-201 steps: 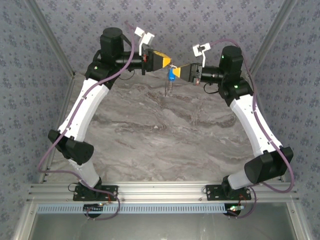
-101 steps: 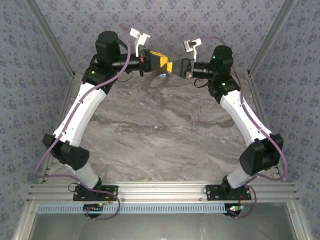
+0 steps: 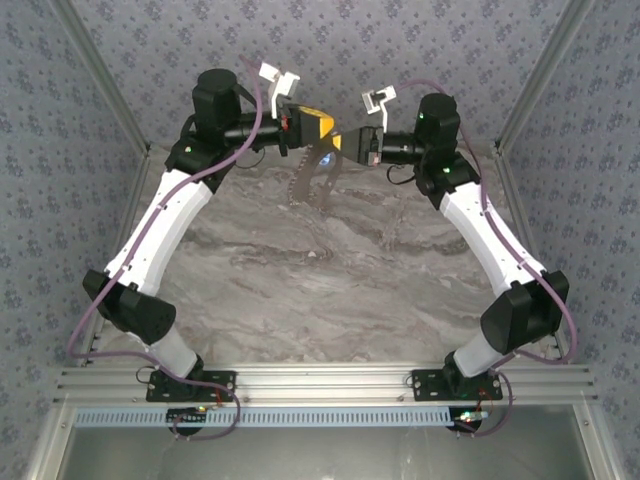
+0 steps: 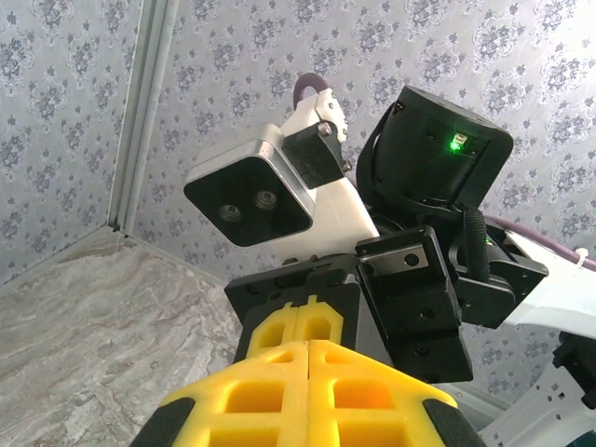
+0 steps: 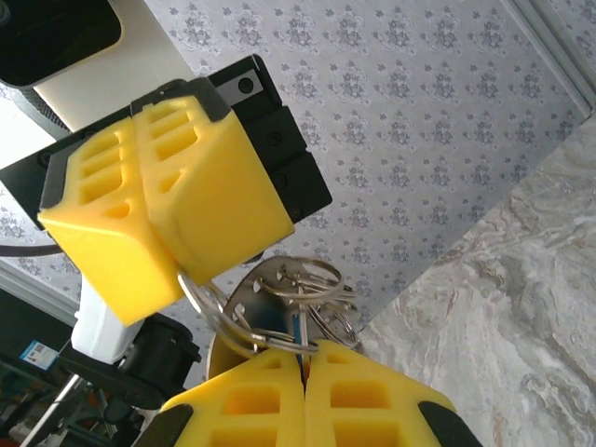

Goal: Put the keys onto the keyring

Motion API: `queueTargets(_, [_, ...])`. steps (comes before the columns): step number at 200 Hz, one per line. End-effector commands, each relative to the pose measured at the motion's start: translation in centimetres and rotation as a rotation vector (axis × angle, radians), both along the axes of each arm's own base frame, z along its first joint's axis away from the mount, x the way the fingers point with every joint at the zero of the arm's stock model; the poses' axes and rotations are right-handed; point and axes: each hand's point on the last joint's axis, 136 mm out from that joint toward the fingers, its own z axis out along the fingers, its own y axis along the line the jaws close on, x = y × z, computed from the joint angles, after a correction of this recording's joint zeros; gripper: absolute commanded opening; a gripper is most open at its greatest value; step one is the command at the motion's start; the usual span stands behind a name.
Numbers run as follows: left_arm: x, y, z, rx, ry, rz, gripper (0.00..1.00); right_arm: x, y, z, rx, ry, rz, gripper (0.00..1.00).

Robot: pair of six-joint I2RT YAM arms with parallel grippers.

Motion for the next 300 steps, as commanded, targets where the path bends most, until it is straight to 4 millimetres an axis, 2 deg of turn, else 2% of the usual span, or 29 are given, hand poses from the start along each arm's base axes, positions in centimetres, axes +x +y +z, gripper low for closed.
queueTargets(1, [-2.0,0.6,3.9,-0.073,-0.108,-0.010,0.00,-0.9,-1.0,-0.6,-0.030,0.007,-0.012,0.19])
queueTargets(11, [-2.0,0.7,4.0,-0.079,-0.110,-0.003,0.00,-1.0,-1.6,-0.6,-0.031,0.007,-0.026,0.32])
queueTargets(27, [-1.8,0.7,4.0,-0.086,-0.107,0.006,0.00,-1.1,-2.7,-0.4,-0.028,0.006,-0.051,0.41])
queueTargets(57, [-1.5,0.6,4.1,-0.103,-0.097,0.010,0.00,-0.8,-5.8,1.1,-0.005,-0.020,-0.136,0.41])
queueTargets(81, [-1.2,0.6,4.3,-0.118,-0.090,0.015,0.00,0.1,-8.3,3.7,0.055,-0.057,-0.222,0.42])
queueTargets(106, [-0.9,0.5,4.4,-0.138,-0.078,0.013,0.00,0.7,-9.0,6.7,0.125,-0.100,-0.271,0.42])
queueTargets(125, [-0.8,0.3,4.5,-0.155,-0.064,0.007,0.00,0.7,-8.4,8.2,0.151,-0.129,-0.276,0.44])
queueTargets(147, [-0.7,0.3,4.7,-0.177,-0.055,0.000,0.00,0.8,-7.3,9.0,0.165,-0.145,-0.266,0.48])
queueTargets(176, [-0.5,0.2,4.6,-0.195,-0.040,-0.004,0.00,1.5,-5.7,8.8,0.171,-0.141,-0.240,0.51])
queueTargets(219, [-0.4,0.0,4.5,-0.203,-0.032,-0.005,0.00,1.4,-3.3,8.3,0.158,-0.132,-0.180,0.49])
queueTargets(300, [0.0,-0.1,4.2,-0.200,-0.028,-0.003,0.00,1.7,-2.4,7.6,0.141,-0.122,-0.156,0.39])
